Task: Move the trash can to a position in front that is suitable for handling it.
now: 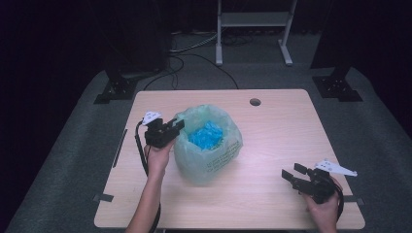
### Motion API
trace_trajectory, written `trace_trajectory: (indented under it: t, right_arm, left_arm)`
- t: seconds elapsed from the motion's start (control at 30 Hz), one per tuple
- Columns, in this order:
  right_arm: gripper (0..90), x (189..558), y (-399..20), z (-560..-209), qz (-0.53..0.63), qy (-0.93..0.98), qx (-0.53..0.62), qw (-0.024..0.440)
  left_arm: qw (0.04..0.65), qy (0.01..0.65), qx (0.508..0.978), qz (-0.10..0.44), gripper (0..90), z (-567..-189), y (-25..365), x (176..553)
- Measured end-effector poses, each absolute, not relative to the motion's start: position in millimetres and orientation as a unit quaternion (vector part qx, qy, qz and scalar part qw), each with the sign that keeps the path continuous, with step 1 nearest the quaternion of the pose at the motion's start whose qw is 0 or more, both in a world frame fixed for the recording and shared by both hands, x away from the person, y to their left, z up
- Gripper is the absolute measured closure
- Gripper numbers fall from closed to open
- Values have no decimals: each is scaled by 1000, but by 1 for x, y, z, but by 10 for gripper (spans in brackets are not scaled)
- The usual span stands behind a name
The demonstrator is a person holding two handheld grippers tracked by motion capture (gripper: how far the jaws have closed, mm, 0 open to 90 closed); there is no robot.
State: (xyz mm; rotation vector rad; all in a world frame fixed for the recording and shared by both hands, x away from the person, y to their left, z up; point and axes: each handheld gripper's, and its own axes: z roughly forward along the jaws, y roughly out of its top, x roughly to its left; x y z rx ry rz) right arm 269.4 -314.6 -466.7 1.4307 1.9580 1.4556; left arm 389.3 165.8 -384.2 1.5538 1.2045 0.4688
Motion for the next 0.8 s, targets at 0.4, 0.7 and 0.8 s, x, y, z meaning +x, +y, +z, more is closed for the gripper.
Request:
trace_trajectory:
  t: [0.4, 0.7, 0.8]
  right_arm:
    - [310, 270, -315, -467, 509, 683, 501, 155]
    - [310, 270, -315, -467, 508, 683, 501, 156]
    - [310, 271, -314, -468, 507, 684, 502, 154]
  left_arm:
    - [533, 509, 651, 181, 622, -385, 165, 396]
    - [541, 505, 653, 158, 587, -386, 167, 393]
    - [541, 499, 660, 153, 582, -384, 167, 391]
